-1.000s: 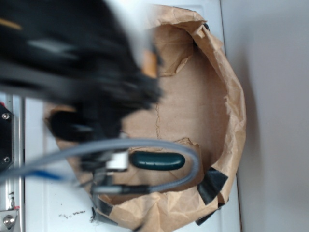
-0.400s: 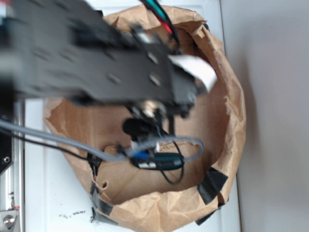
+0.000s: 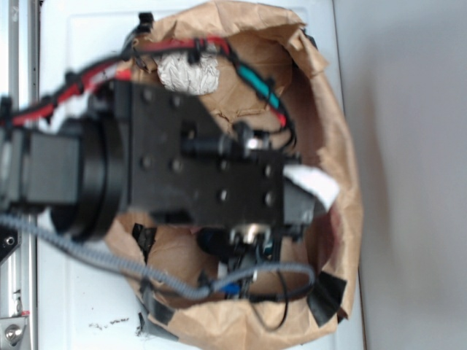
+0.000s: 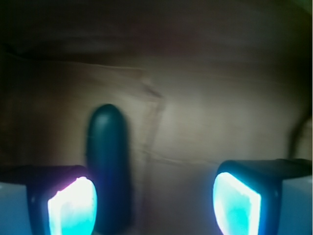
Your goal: Grab the plastic pickle.
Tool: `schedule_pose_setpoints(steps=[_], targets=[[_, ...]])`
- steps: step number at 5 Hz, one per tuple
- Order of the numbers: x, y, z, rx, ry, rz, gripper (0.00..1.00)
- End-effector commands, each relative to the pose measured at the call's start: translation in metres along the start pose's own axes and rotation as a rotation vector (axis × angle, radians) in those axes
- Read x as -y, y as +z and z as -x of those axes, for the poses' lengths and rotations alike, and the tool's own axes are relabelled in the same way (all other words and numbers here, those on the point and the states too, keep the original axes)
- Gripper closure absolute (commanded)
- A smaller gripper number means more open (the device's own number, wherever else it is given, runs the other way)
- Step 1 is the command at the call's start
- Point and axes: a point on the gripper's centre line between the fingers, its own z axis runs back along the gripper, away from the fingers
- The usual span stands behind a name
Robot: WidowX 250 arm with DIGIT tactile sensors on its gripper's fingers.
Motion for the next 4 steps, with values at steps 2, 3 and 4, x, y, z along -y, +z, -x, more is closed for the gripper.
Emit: schedule_pose_setpoints(steps=[2, 3, 4], targets=[[0.084, -0.058, 0.050, -0.001, -0.025, -0.046, 0.87], [0.057, -0.047, 0.030, 0.009, -0.020, -0.036, 1.00], [0.044, -0.031, 0.027, 0.032, 0.001, -0.012, 1.00]])
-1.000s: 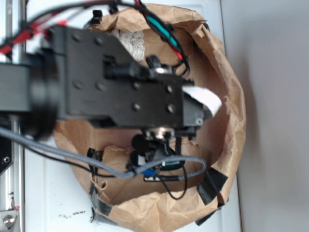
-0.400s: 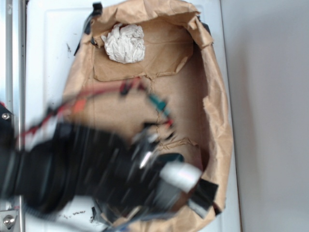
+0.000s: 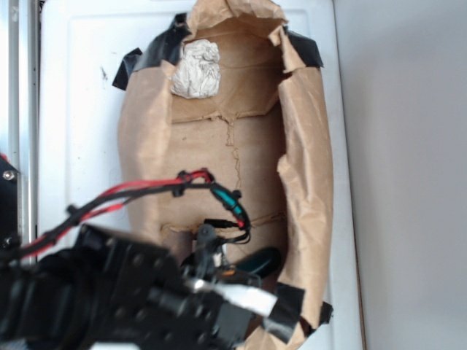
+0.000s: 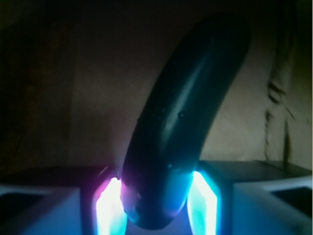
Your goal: Grab the plastic pickle.
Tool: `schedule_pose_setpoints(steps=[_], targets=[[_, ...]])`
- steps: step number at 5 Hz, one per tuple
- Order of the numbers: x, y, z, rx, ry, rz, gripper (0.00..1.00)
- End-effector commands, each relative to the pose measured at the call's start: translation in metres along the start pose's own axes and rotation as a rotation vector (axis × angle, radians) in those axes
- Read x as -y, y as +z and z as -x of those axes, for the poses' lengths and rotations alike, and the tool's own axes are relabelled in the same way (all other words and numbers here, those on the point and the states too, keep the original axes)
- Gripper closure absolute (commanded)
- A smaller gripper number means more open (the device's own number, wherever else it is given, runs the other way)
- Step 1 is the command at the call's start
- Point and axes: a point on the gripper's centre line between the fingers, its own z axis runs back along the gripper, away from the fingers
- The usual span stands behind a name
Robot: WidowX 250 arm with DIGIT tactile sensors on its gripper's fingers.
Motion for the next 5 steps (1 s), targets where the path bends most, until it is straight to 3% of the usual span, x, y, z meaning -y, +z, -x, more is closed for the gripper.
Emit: schedule_pose_setpoints(steps=[1, 2, 3, 4, 5], targets=[[-0.035, 0.049, -0.004, 0.093, 0.069, 0.029, 1.00], [-0.059, 0.090, -0.002, 0.155, 0.151, 0.063, 1.00], [-0.091, 0.129, -0.012, 0.164, 0.203, 0.105, 1.00], [-0.126, 0.156, -0.023, 0.112, 0.206, 0.238, 1.00], [-0.142, 0.181, -0.024, 0.059, 0.226, 0.137, 0.75]])
